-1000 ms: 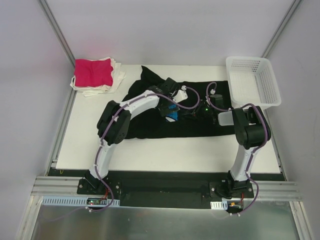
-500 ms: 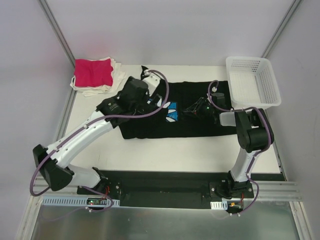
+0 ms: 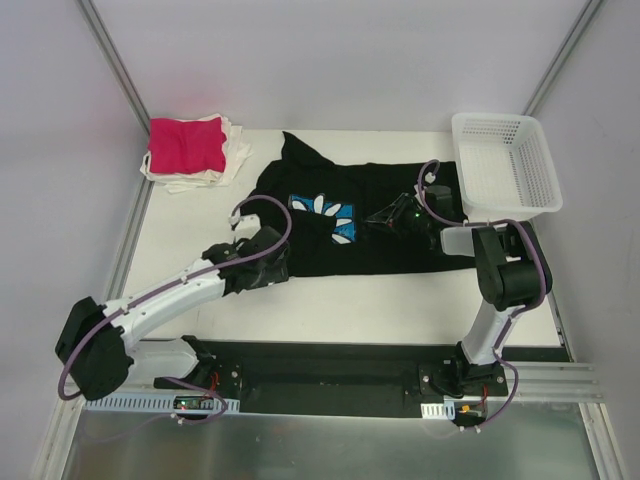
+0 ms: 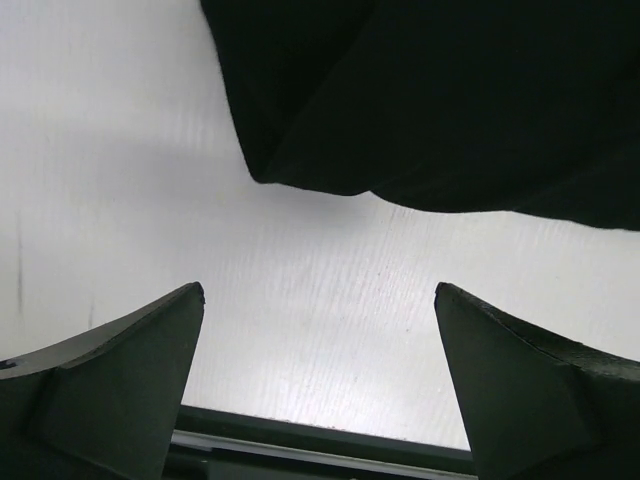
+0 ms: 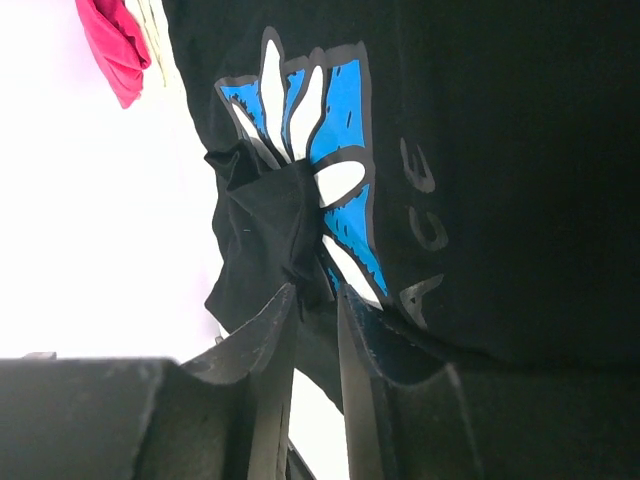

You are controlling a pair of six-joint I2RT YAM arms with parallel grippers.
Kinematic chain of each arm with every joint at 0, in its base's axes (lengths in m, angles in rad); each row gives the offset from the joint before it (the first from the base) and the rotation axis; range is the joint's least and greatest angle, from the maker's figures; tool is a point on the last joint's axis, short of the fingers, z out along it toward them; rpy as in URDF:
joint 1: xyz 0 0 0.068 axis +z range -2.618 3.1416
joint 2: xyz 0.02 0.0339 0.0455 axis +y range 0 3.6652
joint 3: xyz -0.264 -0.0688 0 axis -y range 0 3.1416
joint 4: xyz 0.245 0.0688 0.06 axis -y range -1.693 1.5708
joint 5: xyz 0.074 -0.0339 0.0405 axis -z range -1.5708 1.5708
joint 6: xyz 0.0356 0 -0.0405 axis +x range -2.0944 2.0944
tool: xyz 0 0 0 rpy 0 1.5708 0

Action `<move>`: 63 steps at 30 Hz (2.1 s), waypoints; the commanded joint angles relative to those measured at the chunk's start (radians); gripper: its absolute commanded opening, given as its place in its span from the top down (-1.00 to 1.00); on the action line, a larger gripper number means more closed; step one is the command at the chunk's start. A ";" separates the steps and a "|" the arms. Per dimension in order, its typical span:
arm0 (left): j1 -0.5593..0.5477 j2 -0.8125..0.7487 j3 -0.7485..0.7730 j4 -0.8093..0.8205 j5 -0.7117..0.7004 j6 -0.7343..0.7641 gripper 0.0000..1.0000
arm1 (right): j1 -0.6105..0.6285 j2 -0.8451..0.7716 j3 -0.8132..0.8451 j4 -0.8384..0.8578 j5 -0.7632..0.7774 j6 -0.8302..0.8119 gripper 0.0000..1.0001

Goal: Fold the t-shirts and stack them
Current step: Fold the flattened tshirt in 1/3 of the way

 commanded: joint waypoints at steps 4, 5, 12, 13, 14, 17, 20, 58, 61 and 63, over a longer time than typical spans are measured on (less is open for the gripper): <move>0.004 -0.226 -0.163 0.070 -0.101 -0.390 -0.92 | 0.010 -0.035 -0.016 0.120 -0.037 0.058 0.56; 0.005 -0.236 -0.173 0.085 -0.121 -0.384 -0.91 | 0.015 -0.032 -0.011 0.128 -0.035 0.067 0.60; 0.005 -0.280 -0.204 0.190 -0.178 -0.336 -0.91 | 0.180 0.057 0.170 0.073 -0.057 0.067 0.63; 0.005 -0.285 -0.204 0.199 -0.179 -0.329 -0.91 | 0.208 0.064 0.202 0.054 -0.051 0.067 0.63; 0.005 -0.285 -0.206 0.200 -0.179 -0.327 -0.91 | 0.237 0.079 0.220 0.042 -0.043 0.067 0.63; 0.004 -0.289 -0.210 0.217 -0.178 -0.309 -0.91 | 0.345 0.113 0.276 0.005 -0.035 0.058 0.62; 0.005 -0.303 -0.213 0.230 -0.181 -0.286 -0.92 | 0.420 0.150 0.297 0.005 -0.037 0.076 0.62; 0.211 -0.282 -0.184 0.374 -0.061 -0.069 -0.90 | 0.343 0.612 0.800 -0.113 -0.008 0.176 0.60; 0.235 -0.175 -0.206 0.466 -0.034 -0.074 -0.84 | 0.330 0.607 0.799 -0.115 -0.012 0.177 0.60; 0.243 -0.097 -0.215 0.501 -0.006 -0.088 -0.74 | 0.322 0.586 0.781 -0.098 -0.017 0.176 0.60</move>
